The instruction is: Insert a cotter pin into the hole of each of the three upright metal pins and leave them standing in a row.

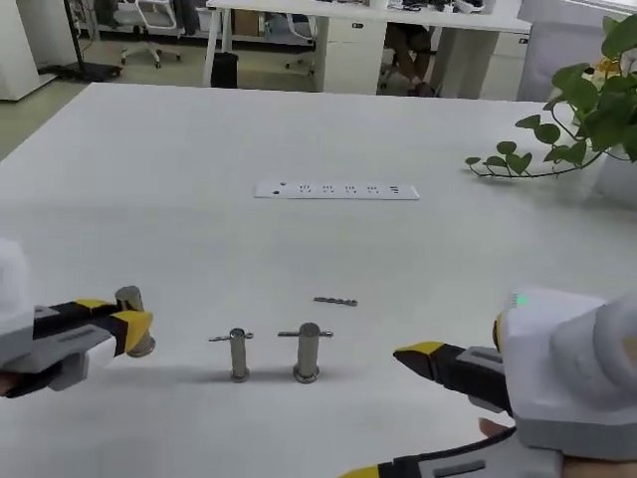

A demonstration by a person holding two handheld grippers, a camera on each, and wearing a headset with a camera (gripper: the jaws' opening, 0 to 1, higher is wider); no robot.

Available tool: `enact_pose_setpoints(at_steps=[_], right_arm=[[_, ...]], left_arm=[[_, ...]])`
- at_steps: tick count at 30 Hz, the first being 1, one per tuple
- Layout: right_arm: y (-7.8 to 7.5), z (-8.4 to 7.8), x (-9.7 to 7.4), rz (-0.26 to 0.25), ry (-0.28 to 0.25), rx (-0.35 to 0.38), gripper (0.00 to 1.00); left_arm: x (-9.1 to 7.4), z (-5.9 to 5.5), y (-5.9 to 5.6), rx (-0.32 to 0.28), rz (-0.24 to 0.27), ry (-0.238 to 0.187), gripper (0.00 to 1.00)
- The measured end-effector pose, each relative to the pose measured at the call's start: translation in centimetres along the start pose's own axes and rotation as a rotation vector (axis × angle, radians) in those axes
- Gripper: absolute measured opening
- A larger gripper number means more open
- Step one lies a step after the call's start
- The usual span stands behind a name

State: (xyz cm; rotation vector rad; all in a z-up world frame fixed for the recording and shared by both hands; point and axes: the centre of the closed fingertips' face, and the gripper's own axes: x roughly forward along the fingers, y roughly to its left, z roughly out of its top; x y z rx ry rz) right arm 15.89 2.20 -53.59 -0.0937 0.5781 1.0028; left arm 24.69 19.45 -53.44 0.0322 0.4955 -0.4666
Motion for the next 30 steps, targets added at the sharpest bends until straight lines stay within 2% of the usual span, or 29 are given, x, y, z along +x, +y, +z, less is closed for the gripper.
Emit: enact_pose_setpoints(at_steps=[2,4,6,7,9,11,12,13,15,18,20,22,25,30], right_arm=[[0.1,0.1,-0.1,0.0,-0.005,-0.006,0.98],[0.1,0.3,-0.2,0.0,-0.009,-0.01,0.98],[0.2,0.2,-0.4,-0.002,-0.006,-0.018,0.98],[0.1,0.2,-0.4,-0.003,-0.002,-0.019,0.98],[0.1,0.1,-0.4,-0.004,0.004,-0.023,0.98],[0.2,0.0,-0.4,-0.002,0.005,-0.024,0.98],[0.3,0.0,-0.4,0.001,0.008,-0.028,0.98],[0.3,-0.1,-0.4,0.002,0.013,-0.035,0.98],[0.4,-0.2,-0.4,0.002,0.021,-0.043,0.98],[0.5,-0.4,-0.5,0.002,0.022,-0.041,0.98],[0.6,-0.4,-0.5,0.003,0.024,-0.046,0.94],[0.8,-0.4,-0.5,0.004,0.023,-0.049,0.95],[0.8,-0.4,-0.4,0.004,0.019,-0.052,0.95],[0.7,-0.2,-0.5,-0.001,0.009,-0.054,0.95]], left_arm=[[-0.5,-0.5,-0.8,0.018,-0.009,0.017,0.09],[-0.9,-1.0,-1.3,0.011,-0.017,0.023,0.09],[-1.1,-1.1,-1.9,-0.09,-0.032,0.003,0.09],[-1.2,-1.1,-2.1,-0.107,-0.034,0.001,0.09],[-1.5,-1.2,-2.3,-0.083,-0.034,0.002,0.09],[-1.7,-0.9,-2.7,-0.119,-0.044,-0.022,0.09],[-1.7,-0.9,-2.9,-0.122,-0.054,-0.02,0.09],[-1.7,-1.0,-2.9,-0.124,-0.053,-0.017,0.09],[-1.8,-1.2,-3.3,-0.09,-0.048,-0.004,0.09],[-1.8,-1.4,-3.7,-0.108,-0.051,-0.002,0.09],[-1.8,-1.5,-4.1,-0.125,-0.058,0.0,0.09],[-1.7,-1.9,-4.4,-0.099,-0.055,0.013,0.09],[-1.5,-2.4,-4.7,-0.109,-0.066,0.033,0.09],[-1.0,-3.2,-5.6,-0.071,-0.083,0.07,0.09]])
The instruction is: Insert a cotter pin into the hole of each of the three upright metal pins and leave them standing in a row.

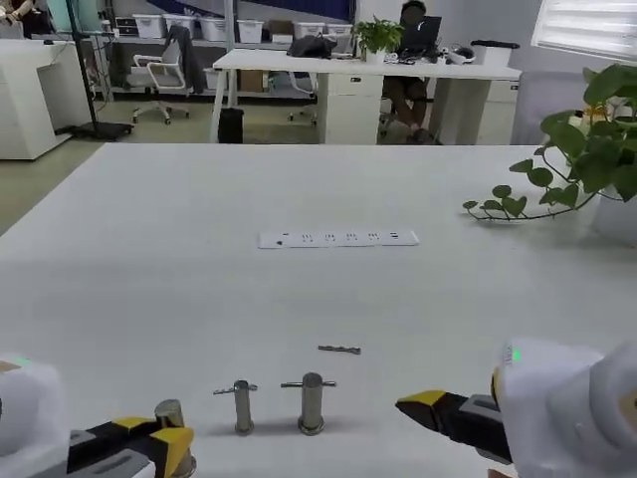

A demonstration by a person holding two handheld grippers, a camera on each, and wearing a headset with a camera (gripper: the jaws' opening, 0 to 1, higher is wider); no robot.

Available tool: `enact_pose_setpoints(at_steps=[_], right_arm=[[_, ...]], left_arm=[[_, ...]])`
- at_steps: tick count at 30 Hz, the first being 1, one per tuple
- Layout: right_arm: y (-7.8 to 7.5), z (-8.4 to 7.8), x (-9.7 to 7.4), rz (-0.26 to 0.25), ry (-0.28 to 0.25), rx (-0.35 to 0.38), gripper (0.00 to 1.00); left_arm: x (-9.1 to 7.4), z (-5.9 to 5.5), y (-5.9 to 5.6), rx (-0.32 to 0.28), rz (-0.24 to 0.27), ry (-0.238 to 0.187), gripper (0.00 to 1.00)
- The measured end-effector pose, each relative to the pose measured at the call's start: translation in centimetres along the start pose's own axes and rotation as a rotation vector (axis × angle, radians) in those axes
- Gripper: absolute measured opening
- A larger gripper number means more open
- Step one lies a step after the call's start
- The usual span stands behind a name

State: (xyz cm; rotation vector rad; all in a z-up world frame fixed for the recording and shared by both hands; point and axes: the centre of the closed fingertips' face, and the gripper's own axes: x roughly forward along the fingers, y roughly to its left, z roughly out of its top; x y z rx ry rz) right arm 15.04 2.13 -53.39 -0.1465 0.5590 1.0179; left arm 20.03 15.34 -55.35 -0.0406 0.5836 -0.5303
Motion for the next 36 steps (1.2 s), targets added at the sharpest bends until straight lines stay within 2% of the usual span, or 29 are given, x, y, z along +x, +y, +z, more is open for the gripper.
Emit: enact_pose_setpoints(at_steps=[5,13,19,22,23,24,25,26,29,33,36], right_arm=[[0.0,-0.1,0.0,-0.001,0.004,0.003,0.96],[0.2,-0.5,0.1,0.005,0.012,0.005,0.96],[0.4,-0.6,0.2,0.018,0.019,-0.003,0.95],[0.3,-0.6,0.4,0.019,0.022,-0.001,0.95],[0.3,-0.6,0.4,0.018,0.024,-0.001,0.95],[0.3,-0.7,0.4,0.018,0.024,0.0,0.95],[0.3,-0.7,0.4,0.017,0.024,-0.001,0.95],[0.4,-0.7,0.3,0.02,0.025,0.001,0.95],[0.5,-1.0,0.4,0.024,0.032,-0.002,0.95],[0.4,-1.3,0.4,0.022,0.042,0.001,0.95],[0.1,-1.1,0.2,-0.001,0.036,-0.003,0.95]], left_arm=[[1.0,-1.2,-0.4,0.03,-0.014,0.051,0.09],[1.9,-1.4,-0.4,0.057,-0.009,0.067,0.09],[2.7,-1.1,0.2,0.081,0.005,0.053,0.09],[2.8,-1.0,-0.1,0.093,0.001,0.048,0.09],[2.8,-1.0,-0.3,0.102,-0.005,0.047,0.1],[2.9,-1.0,-0.5,0.153,-0.024,0.041,0.1],[2.9,-1.0,-0.6,0.165,-0.029,0.041,0.1],[2.9,-1.0,-0.5,0.144,-0.022,0.04,0.1],[2.8,-1.1,-0.5,0.131,-0.025,0.037,0.1],[2.7,-1.2,-0.5,0.148,-0.013,0.034,0.1],[2.8,-1.2,-0.6,0.144,-0.008,0.041,0.1]])
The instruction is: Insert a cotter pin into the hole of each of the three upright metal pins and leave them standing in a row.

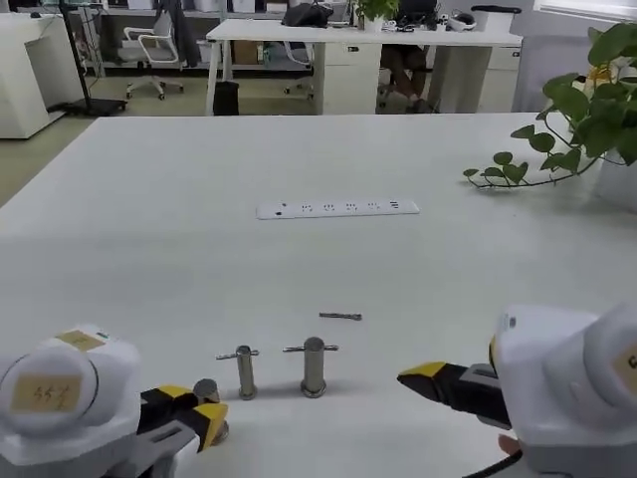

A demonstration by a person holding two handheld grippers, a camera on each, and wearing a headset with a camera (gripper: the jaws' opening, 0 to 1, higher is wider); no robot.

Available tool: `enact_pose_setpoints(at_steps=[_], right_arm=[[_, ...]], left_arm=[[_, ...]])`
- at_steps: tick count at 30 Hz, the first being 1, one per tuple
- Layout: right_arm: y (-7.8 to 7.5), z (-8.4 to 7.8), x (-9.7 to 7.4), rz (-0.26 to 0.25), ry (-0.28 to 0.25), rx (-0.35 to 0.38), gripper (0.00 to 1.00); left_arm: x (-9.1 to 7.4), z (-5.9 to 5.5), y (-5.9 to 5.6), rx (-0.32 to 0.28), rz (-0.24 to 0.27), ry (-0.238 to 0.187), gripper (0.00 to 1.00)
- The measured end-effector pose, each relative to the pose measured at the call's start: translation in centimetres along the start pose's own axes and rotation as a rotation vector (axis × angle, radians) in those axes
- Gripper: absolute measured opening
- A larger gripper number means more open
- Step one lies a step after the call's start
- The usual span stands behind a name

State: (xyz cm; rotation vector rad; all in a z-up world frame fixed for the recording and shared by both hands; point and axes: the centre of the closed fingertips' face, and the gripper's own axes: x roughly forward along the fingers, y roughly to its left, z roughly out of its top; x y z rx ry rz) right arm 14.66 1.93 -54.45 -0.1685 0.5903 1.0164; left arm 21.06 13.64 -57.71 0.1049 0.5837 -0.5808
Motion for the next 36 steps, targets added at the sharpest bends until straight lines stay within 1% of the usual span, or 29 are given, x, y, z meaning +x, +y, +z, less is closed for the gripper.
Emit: enact_pose_setpoints(at_steps=[5,10,12,13,14,15,16,17,18,19,20,21,22,23,24,26,27,28,29,30,31,32,34,36], right_arm=[[-0.3,0.2,-0.3,-0.009,-0.015,0.008,0.93],[-0.3,0.0,-0.3,-0.009,-0.01,0.009,0.93],[-0.2,0.1,-0.2,-0.006,-0.008,0.007,0.93],[-0.3,0.1,-0.2,-0.005,-0.008,0.006,0.93],[-0.1,0.0,-0.2,0.0,-0.005,0.004,0.92],[-0.1,0.0,-0.2,0.001,-0.004,0.004,0.93],[-0.1,-0.1,-0.2,0.003,0.001,0.003,0.93],[0.0,-0.1,-0.2,0.005,0.003,0.002,0.93],[0.1,-0.2,-0.2,0.007,0.006,0.002,0.93],[0.1,-0.3,-0.2,0.008,0.008,0.002,0.93],[0.1,-0.3,-0.2,0.01,0.009,0.002,0.93],[0.1,-0.3,-0.2,0.01,0.009,0.002,0.93],[0.1,-0.3,-0.2,0.009,0.01,0.003,0.93],[0.0,-0.3,-0.2,0.008,0.011,0.004,0.93],[0.0,-0.3,-0.2,0.008,0.011,0.004,0.93],[-0.1,-0.3,-0.3,0.005,0.011,0.006,0.93],[-0.1,-0.4,-0.3,0.004,0.013,0.006,0.93],[-0.2,-0.4,-0.3,0.003,0.013,0.006,0.93],[-0.3,-0.5,-0.3,0.0,0.016,0.007,0.93],[-0.3,-0.5,-0.3,0.0,0.016,0.008,0.93],[-0.3,-0.4,-0.3,-0.001,0.015,0.008,0.93],[-0.3,-0.4,-0.3,-0.001,0.015,0.008,0.93],[-0.4,-0.4,-0.4,-0.002,0.02,0.005,0.93],[-0.6,-0.4,-0.4,-0.006,0.026,-0.001,0.93]], left_arm=[[-0.1,0.0,0.0,0.006,0.007,0.003,0.11],[-0.2,-0.1,0.0,0.009,0.004,0.012,0.11],[-0.2,-0.2,-0.2,0.014,-0.008,0.021,0.14],[-0.2,-0.3,-0.3,0.028,-0.01,0.027,0.17],[-0.2,-0.5,-0.5,0.028,-0.019,0.034,0.21],[-0.2,-0.6,-0.7,0.027,-0.027,0.042,0.27],[-0.2,-0.8,-1.1,0.054,-0.042,0.05,0.33],[-0.2,-0.8,-1.2,0.065,-0.045,0.051,0.39],[-0.3,-0.9,-1.2,0.077,-0.045,0.052,0.44],[-0.3,-0.9,-1.2,0.074,-0.049,0.053,0.48],[-0.4,-1.0,-1.4,0.05,-0.065,0.06,0.54],[-0.5,-1.0,-1.3,0.048,-0.066,0.058,0.59],[-0.6,-0.8,-1.1,0.081,-0.062,0.043,0.64],[-0.8,-0.7,-1.1,0.128,-0.068,0.046,0.72],[-1.0,-0.9,-1.3,0.127,-0.069,0.057,0.79],[-1.5,-1.2,-1.7,0.12,-0.105,0.074,0.93],[-1.7,-1.2,-1.7,0.109,-0.121,0.074,0.97],[-1.8,-1.2,-1.8,0.11,-0.127,0.073,0.99],[-2.2,-1.1,-2.1,0.116,-0.145,0.075,0.99],[-2.4,-0.9,-2.1,0.133,-0.15,0.067,0.99],[-2.6,-1.0,-2.3,0.179,-0.172,0.075,0.99],[-2.8,-1.2,-2.4,0.17,-0.178,0.093,0.99],[-3.0,-1.2,-2.7,0.16,-0.201,0.093,0.99],[-3.2,-1.1,-2.9,0.134,-0.22,0.086,0.99]])
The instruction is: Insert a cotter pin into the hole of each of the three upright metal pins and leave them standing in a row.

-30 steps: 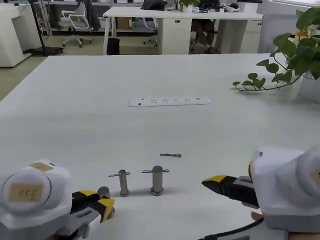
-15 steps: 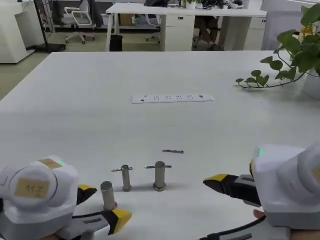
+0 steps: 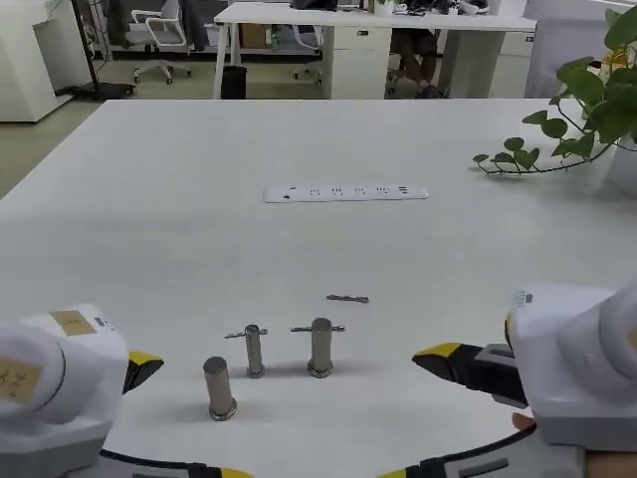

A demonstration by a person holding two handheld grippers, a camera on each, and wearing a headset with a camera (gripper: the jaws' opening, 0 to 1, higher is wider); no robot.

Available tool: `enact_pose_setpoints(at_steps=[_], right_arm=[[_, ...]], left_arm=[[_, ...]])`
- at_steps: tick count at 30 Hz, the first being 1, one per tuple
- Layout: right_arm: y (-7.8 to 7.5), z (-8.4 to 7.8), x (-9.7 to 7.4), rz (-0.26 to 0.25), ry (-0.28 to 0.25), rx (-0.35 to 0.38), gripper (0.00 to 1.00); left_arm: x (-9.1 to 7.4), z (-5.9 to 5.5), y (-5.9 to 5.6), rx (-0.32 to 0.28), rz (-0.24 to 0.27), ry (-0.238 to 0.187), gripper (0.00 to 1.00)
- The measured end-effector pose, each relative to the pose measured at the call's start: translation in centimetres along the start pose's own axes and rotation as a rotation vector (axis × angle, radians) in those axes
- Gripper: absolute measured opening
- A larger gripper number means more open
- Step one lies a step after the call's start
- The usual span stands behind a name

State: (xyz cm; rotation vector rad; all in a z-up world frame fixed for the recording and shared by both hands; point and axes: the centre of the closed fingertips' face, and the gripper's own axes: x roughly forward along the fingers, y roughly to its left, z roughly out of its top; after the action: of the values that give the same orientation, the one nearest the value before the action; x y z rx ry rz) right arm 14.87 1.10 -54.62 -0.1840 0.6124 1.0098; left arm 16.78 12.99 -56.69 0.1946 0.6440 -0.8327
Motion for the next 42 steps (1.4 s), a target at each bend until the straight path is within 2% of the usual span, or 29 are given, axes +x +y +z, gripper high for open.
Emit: enact_pose_setpoints(at_steps=[2,5,9,12,16,20,22,23,25,28,32,38,42], right_arm=[[-0.4,0.1,-0.2,-0.005,0.009,-0.011,0.93],[-1.2,0.5,-0.8,-0.011,0.032,-0.047,0.93],[-2.9,1.4,-1.5,-0.031,0.051,-0.104,0.87],[-5.1,2.2,-2.1,-0.052,0.087,-0.156,0.87],[-6.6,2.6,-2.4,-0.06,0.122,-0.187,0.85],[-8.5,2.5,-2.2,-0.071,0.183,-0.233,0.82],[-9.1,2.3,-2.0,-0.062,0.214,-0.272,0.8],[-9.5,2.5,-1.6,-0.064,0.209,-0.31,0.81],[-10.1,2.4,-1.1,-0.059,0.234,-0.331,0.83],[-11.1,2.0,-0.3,-0.036,0.308,-0.38,0.79],[-12.2,2.3,0.8,-0.024,0.353,-0.399,0.76],[-13.4,2.9,2.2,-0.013,0.37,-0.41,0.67],[-14.0,2.5,3.1,0.007,0.428,-0.44,0.61]], left_arm=[[0.0,0.0,-0.1,-0.014,-0.007,-0.006,0.99],[-0.1,0.0,-0.1,0.009,0.007,0.006,0.99],[-0.1,0.0,-0.3,-0.009,-0.011,-0.004,0.99],[-0.1,-0.1,-0.3,-0.019,-0.014,-0.001,0.99],[-0.1,0.0,-0.3,-0.042,-0.023,-0.01,0.99],[-0.1,0.0,-0.2,-0.051,-0.025,-0.009,0.99],[-0.1,0.0,-0.2,-0.055,-0.027,-0.011,0.99],[-0.2,0.1,-0.2,-0.059,-0.03,-0.016,0.99],[-0.1,0.3,-0.4,-0.071,-0.042,-0.024,0.99],[-0.2,0.4,-0.7,-0.089,-0.055,-0.029,0.99],[-0.1,0.6,-0.9,-0.098,-0.061,-0.034,0.99],[-0.2,0.6,-0.8,-0.105,-0.06,-0.035,0.99],[-0.3,0.4,-0.7,-0.118,-0.057,-0.034,0.99]])
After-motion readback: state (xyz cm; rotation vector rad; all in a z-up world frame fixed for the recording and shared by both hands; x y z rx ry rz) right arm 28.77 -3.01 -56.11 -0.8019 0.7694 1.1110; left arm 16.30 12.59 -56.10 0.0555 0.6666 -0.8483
